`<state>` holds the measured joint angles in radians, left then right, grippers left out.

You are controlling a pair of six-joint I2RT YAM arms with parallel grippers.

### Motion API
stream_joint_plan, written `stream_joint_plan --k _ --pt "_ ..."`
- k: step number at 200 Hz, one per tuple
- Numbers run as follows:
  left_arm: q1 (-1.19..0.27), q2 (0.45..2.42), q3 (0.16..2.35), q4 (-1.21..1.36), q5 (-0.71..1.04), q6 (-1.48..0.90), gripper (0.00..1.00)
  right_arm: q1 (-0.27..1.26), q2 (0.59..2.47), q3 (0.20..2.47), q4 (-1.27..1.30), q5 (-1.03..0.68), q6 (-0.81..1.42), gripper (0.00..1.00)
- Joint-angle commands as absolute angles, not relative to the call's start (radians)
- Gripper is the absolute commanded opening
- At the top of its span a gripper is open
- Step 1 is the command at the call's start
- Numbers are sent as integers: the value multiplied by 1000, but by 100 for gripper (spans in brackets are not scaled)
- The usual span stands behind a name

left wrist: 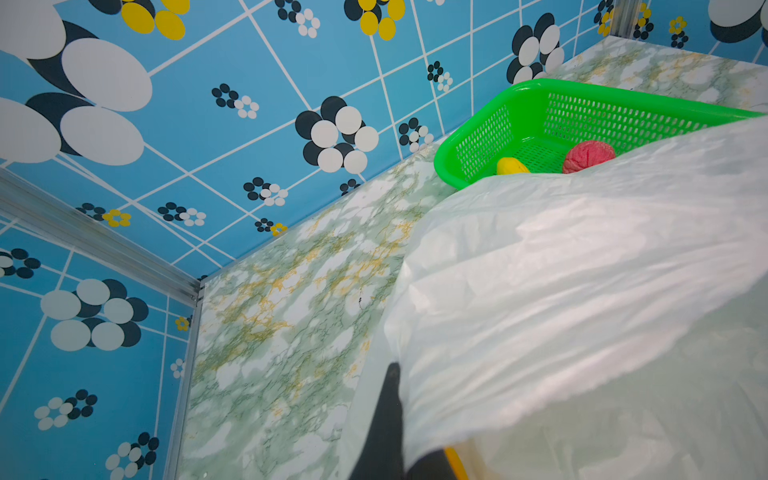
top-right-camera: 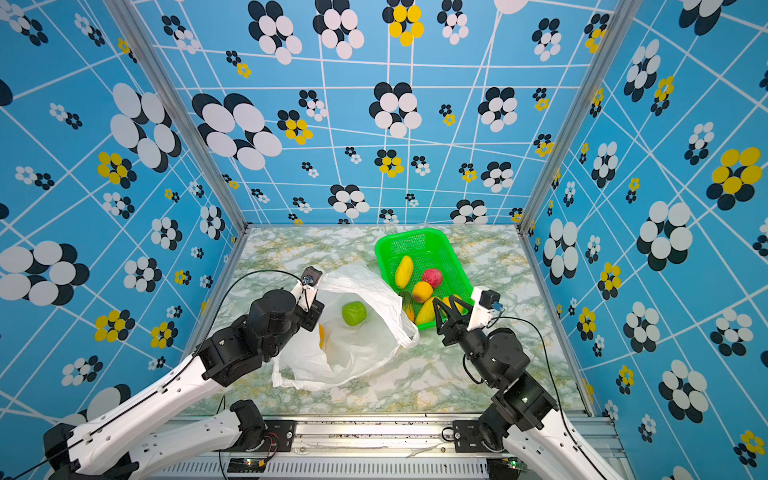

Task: Untie the knot of the plastic bag and take out the fruit
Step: 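Withdraw the open right gripper from the basket toward the bag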

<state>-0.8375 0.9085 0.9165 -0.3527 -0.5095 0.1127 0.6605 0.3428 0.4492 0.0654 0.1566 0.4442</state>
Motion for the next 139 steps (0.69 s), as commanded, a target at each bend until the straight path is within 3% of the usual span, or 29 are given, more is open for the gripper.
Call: stream_joint_plan --k 1,26,48,99,139 --pt "-828 903 917 -356 -512 95 0 679 270 426 111 -19 437 55" --pt "-822 927 925 -358 -511 98 0 710 307 441 193 -170 469 55" --pt "-817 952 939 -370 -509 96 0 788 409 461 250 -200 446 55" --pt "-807 978 973 -382 -497 84 0 1128 783 602 240 34 237 50" --pt "-800 996 1011 -396 -473 71 0 1189 1057 704 260 102 246 48"
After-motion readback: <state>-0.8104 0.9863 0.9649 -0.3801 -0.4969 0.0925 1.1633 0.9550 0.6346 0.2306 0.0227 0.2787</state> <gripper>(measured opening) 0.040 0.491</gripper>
